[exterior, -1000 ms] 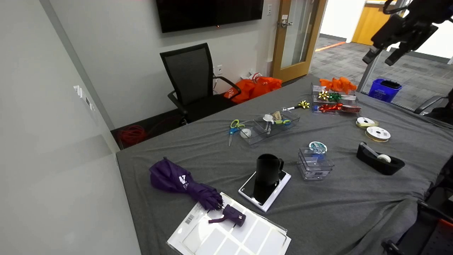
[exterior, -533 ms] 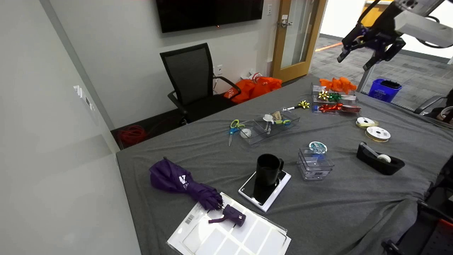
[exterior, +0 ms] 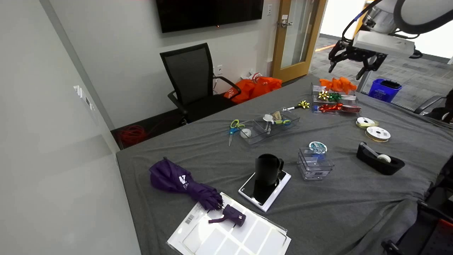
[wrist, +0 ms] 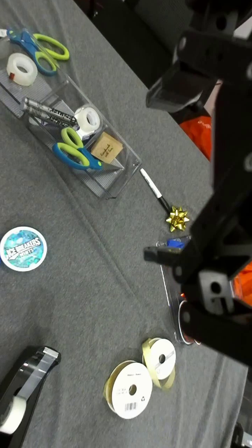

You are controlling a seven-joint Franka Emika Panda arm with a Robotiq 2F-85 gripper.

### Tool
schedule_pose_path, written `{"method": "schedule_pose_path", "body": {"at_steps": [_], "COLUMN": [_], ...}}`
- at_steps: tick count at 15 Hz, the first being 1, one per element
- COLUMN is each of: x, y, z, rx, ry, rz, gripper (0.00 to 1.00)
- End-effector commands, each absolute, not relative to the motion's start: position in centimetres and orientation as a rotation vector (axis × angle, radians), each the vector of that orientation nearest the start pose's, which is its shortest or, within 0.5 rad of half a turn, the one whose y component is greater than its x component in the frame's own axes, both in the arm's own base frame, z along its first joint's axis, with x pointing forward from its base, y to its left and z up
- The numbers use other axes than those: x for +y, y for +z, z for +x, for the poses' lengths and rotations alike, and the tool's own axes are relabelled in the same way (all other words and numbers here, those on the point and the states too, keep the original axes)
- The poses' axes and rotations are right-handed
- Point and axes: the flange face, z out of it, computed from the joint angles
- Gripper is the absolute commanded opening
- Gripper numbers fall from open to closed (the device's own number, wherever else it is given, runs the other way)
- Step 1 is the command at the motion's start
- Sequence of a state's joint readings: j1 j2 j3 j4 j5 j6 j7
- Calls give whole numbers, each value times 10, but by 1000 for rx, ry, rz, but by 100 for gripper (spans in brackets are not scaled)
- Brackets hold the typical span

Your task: Put the green object in the furthest tray

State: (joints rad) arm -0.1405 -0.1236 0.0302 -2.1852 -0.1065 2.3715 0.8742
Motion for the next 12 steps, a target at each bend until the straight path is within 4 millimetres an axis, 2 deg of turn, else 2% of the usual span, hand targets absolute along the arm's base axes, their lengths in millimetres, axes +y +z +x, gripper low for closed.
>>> {"method": "schedule_pose_path", "body": {"at_steps": [1, 2, 3, 10, 12], "x": [-66, -67, -64, -66, -62], "y": [466, 465, 465, 464, 448], "z": [551, 551, 542, 548, 561], "rx": [1318, 1287, 1339, 1309, 1346], "ry": [-329, -271, -364, -307, -287], "rz": [-2832, -2875, -2823, -2864, -2874], "gripper": [100, 100, 100, 100, 100]}}
